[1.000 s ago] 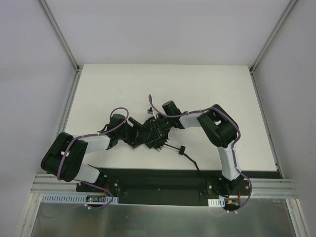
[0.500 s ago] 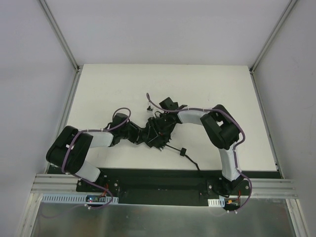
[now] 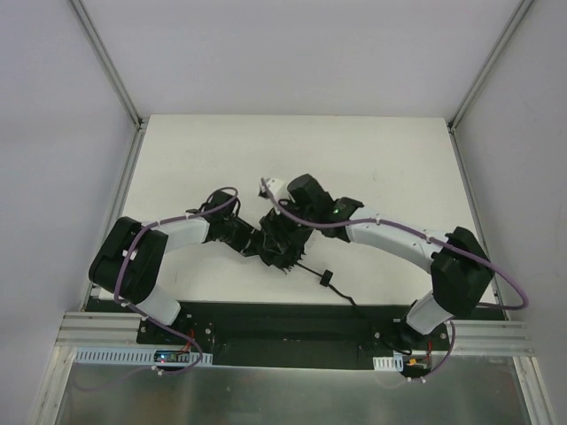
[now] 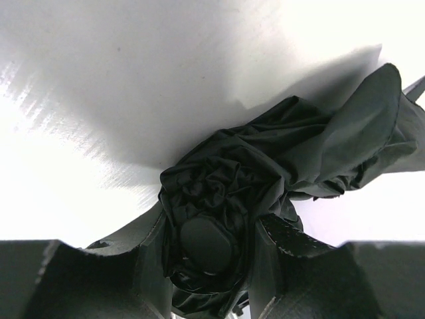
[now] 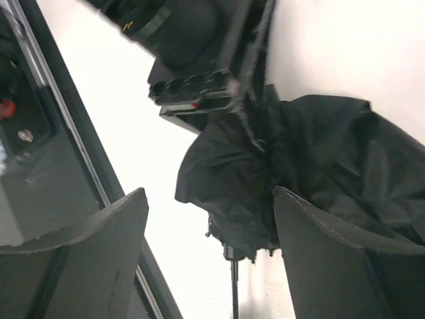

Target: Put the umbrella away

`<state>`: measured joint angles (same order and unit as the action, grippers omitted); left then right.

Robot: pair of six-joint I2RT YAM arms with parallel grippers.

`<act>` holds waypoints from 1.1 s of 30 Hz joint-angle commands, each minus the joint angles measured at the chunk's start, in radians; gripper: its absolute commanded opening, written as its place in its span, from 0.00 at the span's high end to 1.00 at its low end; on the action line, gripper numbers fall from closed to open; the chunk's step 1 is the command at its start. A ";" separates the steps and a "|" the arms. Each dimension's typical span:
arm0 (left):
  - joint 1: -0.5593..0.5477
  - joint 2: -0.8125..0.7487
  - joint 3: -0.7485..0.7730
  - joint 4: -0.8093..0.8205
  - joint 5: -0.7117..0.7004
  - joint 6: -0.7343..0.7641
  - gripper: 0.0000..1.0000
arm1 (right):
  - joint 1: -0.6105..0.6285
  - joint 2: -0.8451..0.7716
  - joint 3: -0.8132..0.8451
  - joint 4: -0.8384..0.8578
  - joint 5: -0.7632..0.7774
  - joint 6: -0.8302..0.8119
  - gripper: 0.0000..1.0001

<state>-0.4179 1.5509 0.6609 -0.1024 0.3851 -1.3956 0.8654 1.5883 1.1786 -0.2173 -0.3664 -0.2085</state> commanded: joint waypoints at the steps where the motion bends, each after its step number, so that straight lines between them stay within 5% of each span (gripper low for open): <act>1: -0.001 0.070 0.037 -0.336 -0.046 0.032 1.00 | 0.128 0.012 -0.072 0.085 0.216 -0.159 0.23; 15: -0.001 0.153 0.135 -0.482 -0.005 0.033 1.00 | 0.234 0.243 -0.100 0.206 0.478 -0.253 0.32; 21: 0.002 0.153 0.178 -0.488 0.005 0.036 1.00 | 0.233 0.279 -0.128 0.153 0.578 -0.230 0.88; 24: 0.007 0.153 0.222 -0.487 0.005 0.075 1.00 | 0.210 0.279 -0.163 0.134 0.508 -0.187 1.00; 26: 0.017 0.141 0.255 -0.484 -0.003 0.121 0.84 | 0.184 0.279 -0.186 0.134 0.413 -0.148 1.00; 27: 0.025 0.130 0.267 -0.481 -0.017 0.145 0.69 | 0.169 0.280 -0.194 0.133 0.378 -0.123 1.00; 28: 0.030 0.115 0.278 -0.476 -0.029 0.170 0.42 | 0.153 0.283 -0.201 0.134 0.300 -0.103 1.00; 29: 0.037 0.100 0.285 -0.464 -0.037 0.190 0.30 | 0.135 0.286 -0.204 0.134 0.238 -0.079 1.00; 33: 0.070 0.026 0.283 -0.418 -0.040 0.245 0.01 | 0.080 0.305 -0.217 0.150 0.051 -0.013 1.00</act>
<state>-0.3805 1.6699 0.9173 -0.4988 0.3874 -1.2457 1.0061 1.8233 1.0344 0.0742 -0.1146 -0.3241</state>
